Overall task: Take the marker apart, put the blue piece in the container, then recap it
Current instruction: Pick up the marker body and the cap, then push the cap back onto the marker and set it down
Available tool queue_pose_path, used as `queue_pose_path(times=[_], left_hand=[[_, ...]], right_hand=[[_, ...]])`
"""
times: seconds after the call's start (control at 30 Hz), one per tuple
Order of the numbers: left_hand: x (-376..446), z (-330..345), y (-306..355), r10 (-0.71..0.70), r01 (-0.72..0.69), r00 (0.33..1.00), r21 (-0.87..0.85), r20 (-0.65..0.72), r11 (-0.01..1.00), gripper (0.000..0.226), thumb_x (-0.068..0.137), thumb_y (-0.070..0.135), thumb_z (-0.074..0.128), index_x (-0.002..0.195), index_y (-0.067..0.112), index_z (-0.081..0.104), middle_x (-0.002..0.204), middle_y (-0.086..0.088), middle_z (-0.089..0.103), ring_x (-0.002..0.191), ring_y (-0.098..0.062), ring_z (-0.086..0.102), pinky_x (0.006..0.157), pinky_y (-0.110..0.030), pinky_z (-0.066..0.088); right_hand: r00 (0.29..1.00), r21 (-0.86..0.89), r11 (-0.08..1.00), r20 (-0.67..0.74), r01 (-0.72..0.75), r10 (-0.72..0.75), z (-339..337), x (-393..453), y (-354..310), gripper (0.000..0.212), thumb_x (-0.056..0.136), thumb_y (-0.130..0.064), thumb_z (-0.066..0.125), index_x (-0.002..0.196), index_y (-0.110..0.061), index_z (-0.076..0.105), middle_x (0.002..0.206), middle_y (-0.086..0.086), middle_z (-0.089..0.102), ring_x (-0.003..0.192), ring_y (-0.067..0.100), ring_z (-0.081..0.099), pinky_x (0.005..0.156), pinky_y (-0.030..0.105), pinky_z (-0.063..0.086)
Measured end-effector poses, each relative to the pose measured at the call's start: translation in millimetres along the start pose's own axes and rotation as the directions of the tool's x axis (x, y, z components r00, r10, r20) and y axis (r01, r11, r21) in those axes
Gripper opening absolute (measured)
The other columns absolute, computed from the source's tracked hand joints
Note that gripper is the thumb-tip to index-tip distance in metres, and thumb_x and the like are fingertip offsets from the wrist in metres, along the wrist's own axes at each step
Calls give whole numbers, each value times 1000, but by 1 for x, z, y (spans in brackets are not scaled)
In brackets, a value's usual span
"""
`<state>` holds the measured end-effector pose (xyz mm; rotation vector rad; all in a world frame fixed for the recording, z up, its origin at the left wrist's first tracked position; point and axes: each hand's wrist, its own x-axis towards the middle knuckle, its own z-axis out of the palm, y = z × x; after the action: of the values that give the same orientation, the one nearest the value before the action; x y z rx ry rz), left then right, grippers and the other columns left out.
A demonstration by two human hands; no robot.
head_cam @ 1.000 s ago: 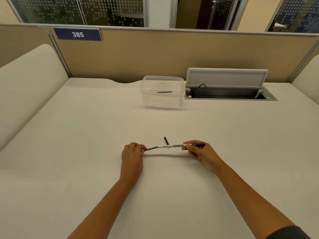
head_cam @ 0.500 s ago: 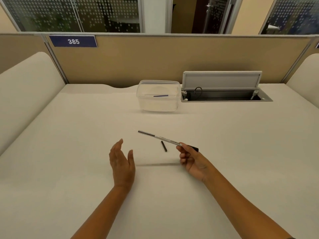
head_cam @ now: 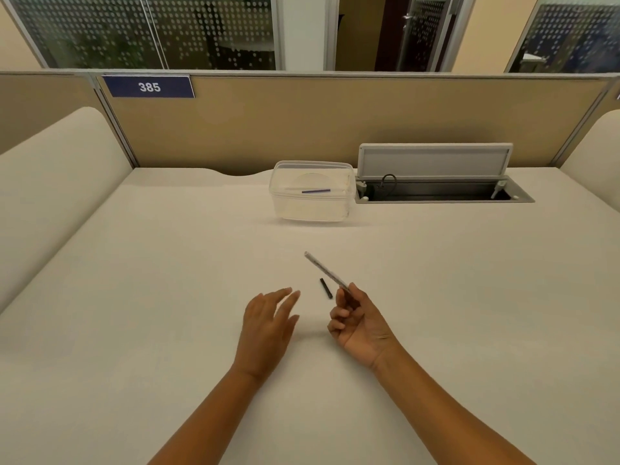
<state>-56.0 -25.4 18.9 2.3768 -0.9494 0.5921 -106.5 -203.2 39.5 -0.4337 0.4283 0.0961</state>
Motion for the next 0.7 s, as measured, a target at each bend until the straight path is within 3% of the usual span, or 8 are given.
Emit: queue_pose_path(times=[0.2,0.43,0.53,0.63,0.7], left_hand=[[2,-2,2,70,-71,993,2,99,997,47,98,42,23,134,15,34,126,-14,59,113,-22,48,94,-42,45],[1,-4,1,19,-13,993,-54,117,998,56,98,44,23,142,9,21,145,-8,31,132,-18,31,110,-29,19],[1,-4,0,-11,16,998,-78,67,997,56,97,44,26,143,14,18,147,-11,30,134,-20,29,110,-31,19],[1,-4,-1,-9,9,1000,-80,10,997,55,97,43,28,144,18,15,148,-6,27,134,-21,28,109,-34,21],[0,-4,-2,3,-3,1000,-73,-12,997,57,97,43,28,147,23,8,150,-1,21,139,-18,21,111,-34,18]], right_hand=[[998,-228,973,-60,-39,26,6,1,19,16,67,-24,77,82,-17,75,83,-1,71,52,8,53,46,21,40],[1000,-479,878,18,19,-12,10,-3,21,39,63,-28,79,99,-16,69,98,2,72,72,12,60,57,23,50],[995,-567,821,-25,68,-100,9,-5,17,40,65,-35,76,99,-15,69,95,2,70,80,15,61,64,26,53],[948,-816,569,-93,103,-305,7,-6,8,27,75,-46,69,89,-23,69,83,-4,68,71,8,61,63,21,51],[896,-918,366,-27,154,-443,5,-4,1,18,77,-46,68,80,-29,67,81,-12,67,73,6,60,62,17,47]])
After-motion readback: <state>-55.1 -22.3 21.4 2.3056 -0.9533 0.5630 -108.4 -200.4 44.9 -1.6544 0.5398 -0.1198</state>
